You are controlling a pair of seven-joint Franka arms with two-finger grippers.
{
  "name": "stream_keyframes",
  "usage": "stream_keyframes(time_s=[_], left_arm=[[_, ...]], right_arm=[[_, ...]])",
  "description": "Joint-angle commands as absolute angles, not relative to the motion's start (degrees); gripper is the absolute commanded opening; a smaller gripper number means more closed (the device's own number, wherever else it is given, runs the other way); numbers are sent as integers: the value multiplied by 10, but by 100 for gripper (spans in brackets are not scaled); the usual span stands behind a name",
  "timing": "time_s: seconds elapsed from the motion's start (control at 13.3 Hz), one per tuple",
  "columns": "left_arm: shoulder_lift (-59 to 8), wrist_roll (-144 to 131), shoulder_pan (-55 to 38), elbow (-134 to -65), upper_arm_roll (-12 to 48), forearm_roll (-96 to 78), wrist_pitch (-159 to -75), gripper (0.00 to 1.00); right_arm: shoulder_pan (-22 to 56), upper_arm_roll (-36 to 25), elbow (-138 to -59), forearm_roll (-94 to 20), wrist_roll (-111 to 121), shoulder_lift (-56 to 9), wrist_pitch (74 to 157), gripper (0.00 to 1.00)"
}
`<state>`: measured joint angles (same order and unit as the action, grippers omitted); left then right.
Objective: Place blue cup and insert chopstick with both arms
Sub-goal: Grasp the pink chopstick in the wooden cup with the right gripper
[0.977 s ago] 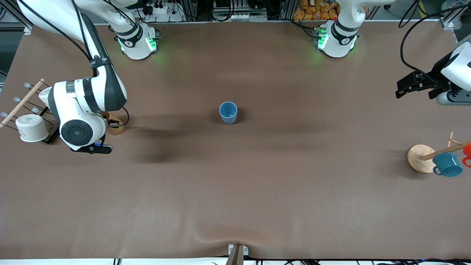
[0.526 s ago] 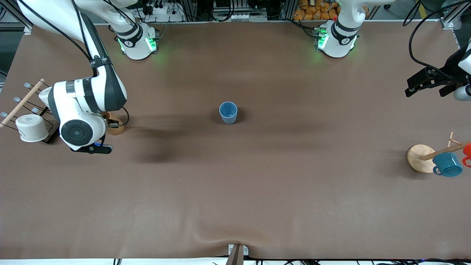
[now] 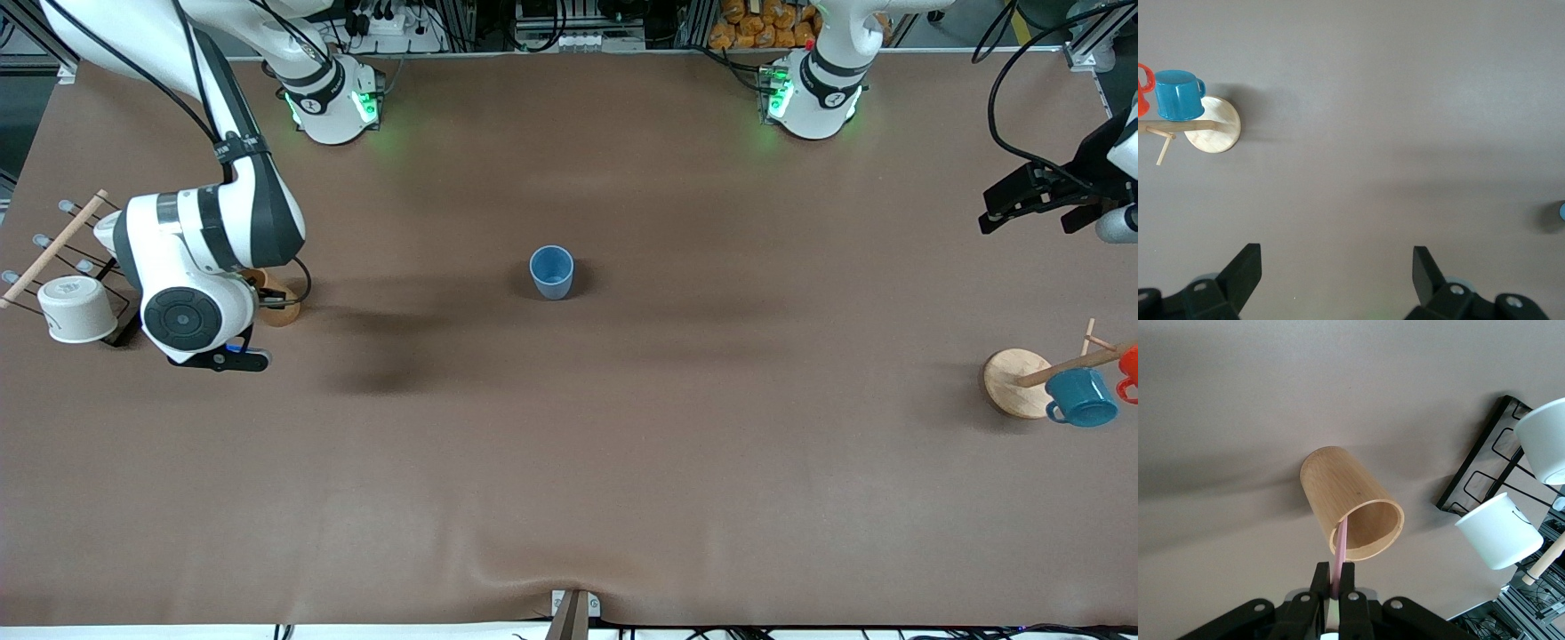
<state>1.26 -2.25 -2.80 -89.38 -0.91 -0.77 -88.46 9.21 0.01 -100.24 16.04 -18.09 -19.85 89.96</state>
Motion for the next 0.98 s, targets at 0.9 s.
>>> stream_keyframes(time_s=[0.9], left_arm=[[6,-25,-24,-885,-11,-15,-874,100]], right_arm=[[87,-1,-951,171,-120,-173,860,0]])
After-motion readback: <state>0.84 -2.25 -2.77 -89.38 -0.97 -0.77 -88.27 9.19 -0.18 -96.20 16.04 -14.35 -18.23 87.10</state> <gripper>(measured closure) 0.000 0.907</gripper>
